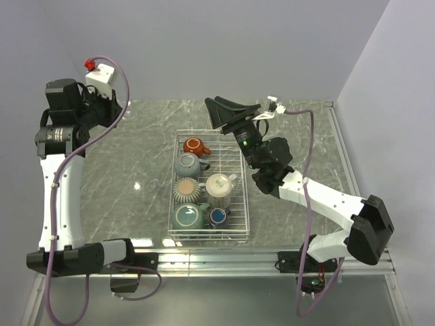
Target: Unload the cups from the dish rack
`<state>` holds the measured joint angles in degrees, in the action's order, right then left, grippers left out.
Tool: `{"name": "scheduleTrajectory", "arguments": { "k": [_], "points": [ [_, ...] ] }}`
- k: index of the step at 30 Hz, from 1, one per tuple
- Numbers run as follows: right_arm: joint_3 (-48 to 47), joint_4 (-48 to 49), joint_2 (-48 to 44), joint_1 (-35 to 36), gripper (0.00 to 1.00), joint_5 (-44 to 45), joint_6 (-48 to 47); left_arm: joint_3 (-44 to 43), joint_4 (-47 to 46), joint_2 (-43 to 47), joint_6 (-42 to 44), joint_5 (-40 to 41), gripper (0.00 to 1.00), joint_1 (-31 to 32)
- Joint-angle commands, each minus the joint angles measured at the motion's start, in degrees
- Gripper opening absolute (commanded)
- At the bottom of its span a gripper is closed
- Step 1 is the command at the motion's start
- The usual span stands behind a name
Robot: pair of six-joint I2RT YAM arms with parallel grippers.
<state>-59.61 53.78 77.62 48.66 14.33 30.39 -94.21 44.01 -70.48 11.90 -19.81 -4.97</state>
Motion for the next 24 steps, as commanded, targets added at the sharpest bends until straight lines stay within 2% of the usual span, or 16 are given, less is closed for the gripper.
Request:
{"name": "scheduleTrajectory", "arguments": {
  "k": [1,13,24],
  "points": [
    [0.8,-1.7,-3.4,0.6,0.58,-1.7,-6.0,-4.0,6.7,-3.8,7.6,-2.2,0.0,-0.1],
    [3.2,-4.6,-5.5,1.3,0.59,-1.5,-10.6,-8.4,11.2,-15.4,11.5,-6.9,0.0,0.4],
    [3.0,-6.2,-5.0,1.3,0.59,-0.9,-12.0,-10.5,14.2,-22.0,11.7,-4.8,0.0,6.6]
  ]
}}
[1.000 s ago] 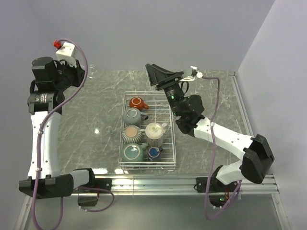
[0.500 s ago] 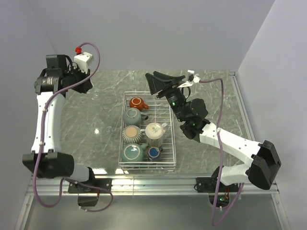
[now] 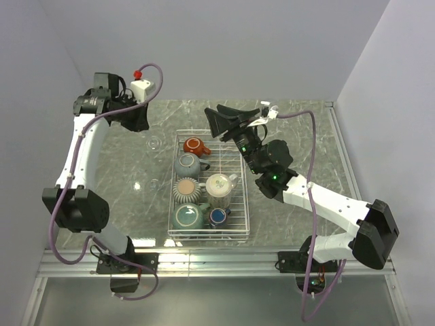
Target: Unload the cups from the dish rack
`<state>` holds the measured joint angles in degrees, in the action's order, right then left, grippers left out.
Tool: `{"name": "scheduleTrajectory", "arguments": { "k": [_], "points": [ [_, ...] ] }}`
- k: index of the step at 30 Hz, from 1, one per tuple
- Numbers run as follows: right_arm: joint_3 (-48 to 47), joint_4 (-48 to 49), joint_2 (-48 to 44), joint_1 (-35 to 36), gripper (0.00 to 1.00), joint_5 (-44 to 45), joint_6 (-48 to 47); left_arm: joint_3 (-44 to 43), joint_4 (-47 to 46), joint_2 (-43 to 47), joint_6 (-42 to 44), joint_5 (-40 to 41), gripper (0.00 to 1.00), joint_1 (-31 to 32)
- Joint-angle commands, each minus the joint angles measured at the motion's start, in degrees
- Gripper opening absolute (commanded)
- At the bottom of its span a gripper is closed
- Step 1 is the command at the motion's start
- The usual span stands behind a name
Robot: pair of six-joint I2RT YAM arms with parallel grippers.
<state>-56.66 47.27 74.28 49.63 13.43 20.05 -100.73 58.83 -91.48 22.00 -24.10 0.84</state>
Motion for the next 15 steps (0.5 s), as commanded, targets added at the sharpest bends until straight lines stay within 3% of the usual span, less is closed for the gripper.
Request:
{"name": "scheduleTrajectory", "arguments": {
  "k": [1,15],
  "points": [
    [0.0,0.1,-1.9,0.5,0.59,0.1,-1.7,-4.2,-0.5,-1.5,1.4,-0.2,0.0,0.8],
    [0.5,-0.9,-2.2,0.6,0.59,1.2,-3.6,-6.6,4.3,-6.9,1.4,3.5,0.0,4.7]
  ]
}}
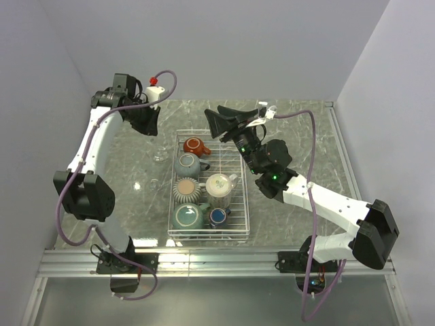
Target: Unload the cups from the dish rack
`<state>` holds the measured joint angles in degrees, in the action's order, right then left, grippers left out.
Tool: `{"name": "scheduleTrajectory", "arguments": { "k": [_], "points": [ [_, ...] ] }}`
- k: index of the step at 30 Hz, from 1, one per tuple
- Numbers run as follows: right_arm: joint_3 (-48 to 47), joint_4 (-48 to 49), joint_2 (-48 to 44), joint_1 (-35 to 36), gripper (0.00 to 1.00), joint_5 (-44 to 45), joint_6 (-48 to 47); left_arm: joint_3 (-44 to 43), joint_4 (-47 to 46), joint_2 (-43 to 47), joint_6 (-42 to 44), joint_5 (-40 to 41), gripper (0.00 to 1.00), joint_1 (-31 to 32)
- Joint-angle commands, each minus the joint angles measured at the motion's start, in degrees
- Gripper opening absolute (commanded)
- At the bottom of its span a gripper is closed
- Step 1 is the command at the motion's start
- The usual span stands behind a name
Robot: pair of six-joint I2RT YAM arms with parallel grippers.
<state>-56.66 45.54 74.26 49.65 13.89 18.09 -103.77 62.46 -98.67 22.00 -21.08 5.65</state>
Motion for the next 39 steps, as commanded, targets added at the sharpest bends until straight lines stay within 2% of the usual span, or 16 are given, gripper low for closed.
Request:
{"name": "scheduleTrajectory", "arguments": {
  "k": [1,12,36,39],
  "points": [
    [0.6,1.0,-2.2,0.6,0.59,0.8,-1.7,-3.7,0.9,0.2,1.3,0.7,0.0,-0.1],
    [0.3,0.5,-2.0,0.8,0.59,0.7,-2.3,-5.0,5.7,-1.0,2.4,-0.1,0.0,0.2],
    [1.9,0.7,-3.1,1.2,0.59,1.8,-3.1,0.8,5.3,1.3,3.7,-1.3,0.0,-0.6],
    [2.1,1.0,-3.1,1.1,0.59,1.9,-3.1,1.0,5.1,1.3,3.6,-1.3,0.05,-0.6]
  ]
}}
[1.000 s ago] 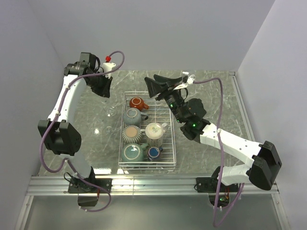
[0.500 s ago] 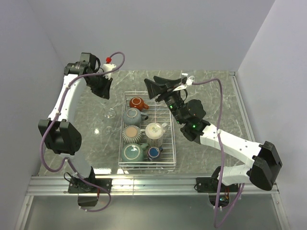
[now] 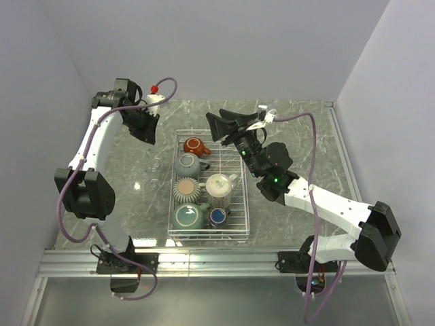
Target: Unload the cups from the dish rack
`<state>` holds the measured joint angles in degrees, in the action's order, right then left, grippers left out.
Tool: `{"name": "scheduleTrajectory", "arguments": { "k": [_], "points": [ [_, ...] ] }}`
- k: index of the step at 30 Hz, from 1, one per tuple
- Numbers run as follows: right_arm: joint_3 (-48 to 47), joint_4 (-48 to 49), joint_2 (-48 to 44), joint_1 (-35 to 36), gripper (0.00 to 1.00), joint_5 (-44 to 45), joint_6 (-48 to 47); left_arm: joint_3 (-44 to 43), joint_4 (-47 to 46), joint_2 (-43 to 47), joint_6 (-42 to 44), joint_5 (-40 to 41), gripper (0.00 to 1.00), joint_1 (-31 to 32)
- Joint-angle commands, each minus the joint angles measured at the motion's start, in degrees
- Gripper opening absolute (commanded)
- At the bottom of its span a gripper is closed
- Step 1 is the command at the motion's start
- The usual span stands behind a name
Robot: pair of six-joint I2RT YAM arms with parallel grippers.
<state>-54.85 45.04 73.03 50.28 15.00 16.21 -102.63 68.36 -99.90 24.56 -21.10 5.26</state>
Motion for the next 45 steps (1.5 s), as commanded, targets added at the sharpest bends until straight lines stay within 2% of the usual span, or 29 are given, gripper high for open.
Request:
{"name": "scheduleTrajectory", "arguments": {
  "k": [1,2,3,7,9,13,18,20,21,25,28,31,32,35,42,44,45],
  "points": [
    [0.3,1.5,-1.9,0.4,0.59,0.7,-1.2,-0.3,-0.7,2.6,0.9,-1.3,0.14,-0.2],
    [0.3,1.5,-1.8,0.5,0.59,0.7,-1.3,-0.4,-0.6,2.6,0.8,-1.0,0.2,-0.2],
    [0.1,1.2,-1.8,0.5,0.59,0.7,-1.4,-0.9,-0.6,2.7,0.7,-0.5,0.3,-0.2],
    [-0.7,0.1,-1.5,0.4,0.59,0.3,-1.9,-2.0,-0.9,3.1,0.5,-0.2,0.47,-0.3],
    [-1.2,-1.2,-1.4,0.5,0.61,0.0,-2.2,-2.1,-1.4,3.5,0.5,-0.5,0.52,-0.3],
    [-2.7,-5.2,-1.3,0.4,0.63,-0.5,-3.0,-2.6,-1.8,4.1,0.2,-0.3,0.54,-0.3],
    [-5.5,-16.3,-3.8,0.3,0.74,-4.3,-6.5,-4.2,-2.2,4.6,-0.2,0.4,0.58,-0.3],
    [-7.0,-20.8,-5.7,-0.2,0.77,-8.2,-9.2,-4.6,-2.3,5.1,-0.4,0.6,0.6,-0.3],
    [-7.6,-26.0,-6.3,-1.1,0.78,-14.5,-12.6,-5.0,-2.3,5.2,-0.6,0.8,0.61,-0.3],
    [-10.1,-41.4,-10.1,-5.5,0.8,-28.8,-20.2,-5.4,-2.4,6.1,-1.1,1.3,0.65,-0.2],
    [-6.9,-44.3,-13.9,-11.3,0.81,-33.4,-18.5,-5.7,-3.1,6.9,-2.6,1.9,0.68,-0.3],
    [-1.6,-40.6,-17.6,-17.2,0.8,-38.5,-10.6,-6.0,-3.4,8.3,-3.8,0.7,0.7,-0.3],
    [0.9,-38.5,-18.3,-20.2,0.8,-38.8,-7.8,-6.2,-3.4,8.8,-3.9,0.3,0.7,-0.3],
    [2.4,-38.4,-19.7,-22.9,0.8,-36.7,-5.7,-6.2,-4.5,10.8,-4.5,-1.1,0.71,-0.2],
    [1.2,-41.3,-19.7,-25.1,0.8,-30.0,-3.7,-6.6,-8.0,14.3,-6.0,-6.4,0.68,-0.1],
    [1.7,-42.2,-20.4,-25.9,0.8,-27.7,-2.6,-5.9,-11.9,16.4,-8.9,-6.1,0.66,2.4],
    [1.9,-43.0,-20.7,-26.8,0.8,-25.1,-2.1,-5.8,-12.8,16.8,-9.4,-3.8,0.66,6.3]
  ]
}}
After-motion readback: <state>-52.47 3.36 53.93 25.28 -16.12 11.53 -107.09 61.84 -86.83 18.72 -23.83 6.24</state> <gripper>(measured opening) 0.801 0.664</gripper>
